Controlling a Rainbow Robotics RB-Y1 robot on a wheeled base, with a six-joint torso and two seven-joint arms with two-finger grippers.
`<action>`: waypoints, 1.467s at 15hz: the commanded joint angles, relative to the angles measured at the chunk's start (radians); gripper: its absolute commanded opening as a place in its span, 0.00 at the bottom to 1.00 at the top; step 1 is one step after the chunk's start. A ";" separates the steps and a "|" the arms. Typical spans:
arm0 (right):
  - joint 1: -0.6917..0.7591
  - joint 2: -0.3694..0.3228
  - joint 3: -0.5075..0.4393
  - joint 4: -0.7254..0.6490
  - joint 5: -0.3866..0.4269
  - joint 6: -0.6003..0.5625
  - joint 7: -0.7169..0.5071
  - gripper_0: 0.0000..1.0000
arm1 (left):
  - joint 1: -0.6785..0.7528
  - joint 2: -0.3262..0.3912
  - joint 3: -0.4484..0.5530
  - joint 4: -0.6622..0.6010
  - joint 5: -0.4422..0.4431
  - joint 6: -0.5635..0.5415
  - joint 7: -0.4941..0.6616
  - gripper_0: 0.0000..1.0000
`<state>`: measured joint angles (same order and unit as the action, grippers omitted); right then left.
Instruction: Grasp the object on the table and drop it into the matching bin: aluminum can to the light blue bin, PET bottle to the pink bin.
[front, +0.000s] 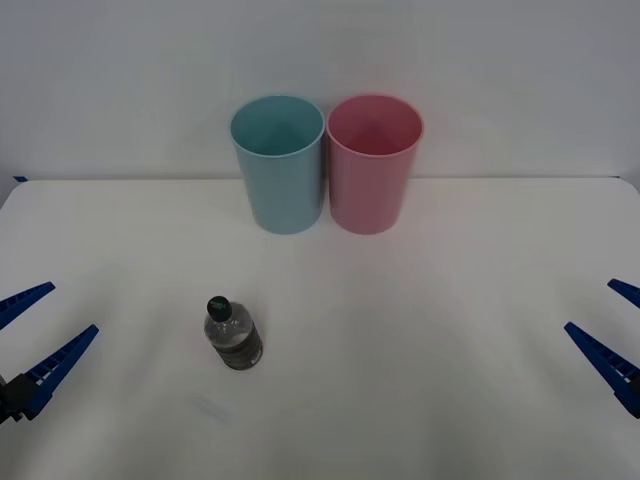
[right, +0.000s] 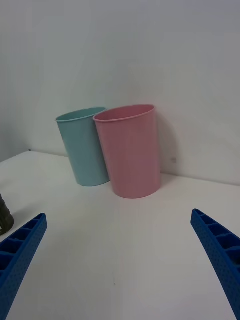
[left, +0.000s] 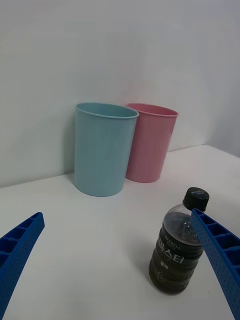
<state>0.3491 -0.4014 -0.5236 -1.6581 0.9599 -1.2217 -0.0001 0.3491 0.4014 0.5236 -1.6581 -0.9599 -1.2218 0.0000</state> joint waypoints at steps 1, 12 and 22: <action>0.000 0.000 0.000 0.000 0.000 0.000 0.000 1.00 | 0.000 0.000 0.000 0.000 0.000 0.000 0.000 1.00; 0.000 0.000 0.000 0.000 0.000 0.000 0.000 1.00 | 0.030 0.040 -0.042 0.064 0.027 0.011 -0.034 1.00; 0.000 0.000 0.000 0.000 0.000 0.000 0.000 1.00 | 0.057 0.062 -0.191 0.166 0.026 -0.002 -0.288 1.00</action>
<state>0.3490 -0.4015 -0.5236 -1.6580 0.9599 -1.2217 0.0000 0.4096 0.4630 0.3499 -1.5019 -0.9333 -1.2232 -0.2634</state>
